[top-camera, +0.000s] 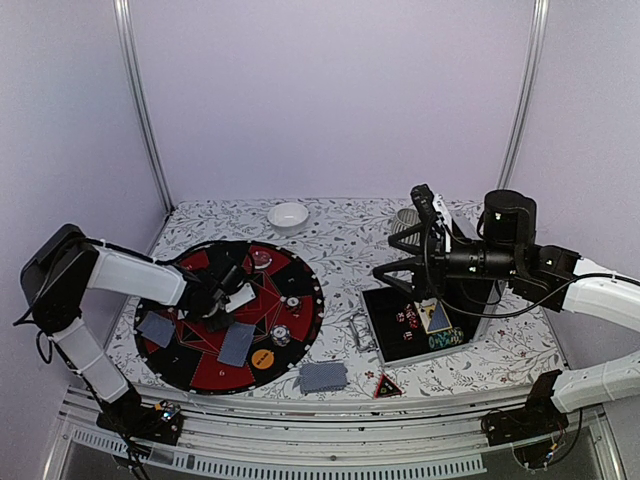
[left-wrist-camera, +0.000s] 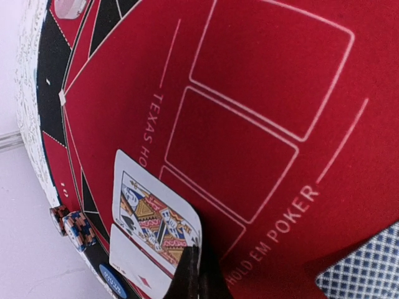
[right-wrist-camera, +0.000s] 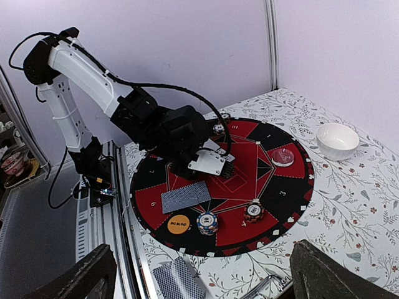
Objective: Distribute texas hold em gaming equipment
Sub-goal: Flop the poker card into the community card area.
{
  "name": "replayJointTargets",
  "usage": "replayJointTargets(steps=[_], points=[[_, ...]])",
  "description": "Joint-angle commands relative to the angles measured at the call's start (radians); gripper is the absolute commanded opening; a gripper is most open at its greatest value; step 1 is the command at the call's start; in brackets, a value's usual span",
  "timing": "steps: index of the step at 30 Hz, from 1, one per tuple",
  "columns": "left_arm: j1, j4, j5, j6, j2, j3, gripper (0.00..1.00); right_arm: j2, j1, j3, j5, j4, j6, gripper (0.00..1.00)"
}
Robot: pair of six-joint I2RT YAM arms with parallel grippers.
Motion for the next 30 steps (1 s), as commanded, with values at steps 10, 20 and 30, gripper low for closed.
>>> replayJointTargets(steps=[10, 20, 30], points=[[0.044, -0.155, 0.132, -0.021, 0.048, -0.012, 0.00, -0.020, -0.005, -0.003, 0.010, 0.007, -0.002, 0.99], [0.057, -0.245, 0.171, -0.049, 0.059, -0.002, 0.00, -0.019, -0.005, 0.001, 0.011, -0.003, -0.007, 0.99], [0.059, -0.305, 0.192, -0.071, 0.029, -0.004, 0.00, 0.002, -0.006, 0.020, 0.006, -0.010, -0.013, 0.99]])
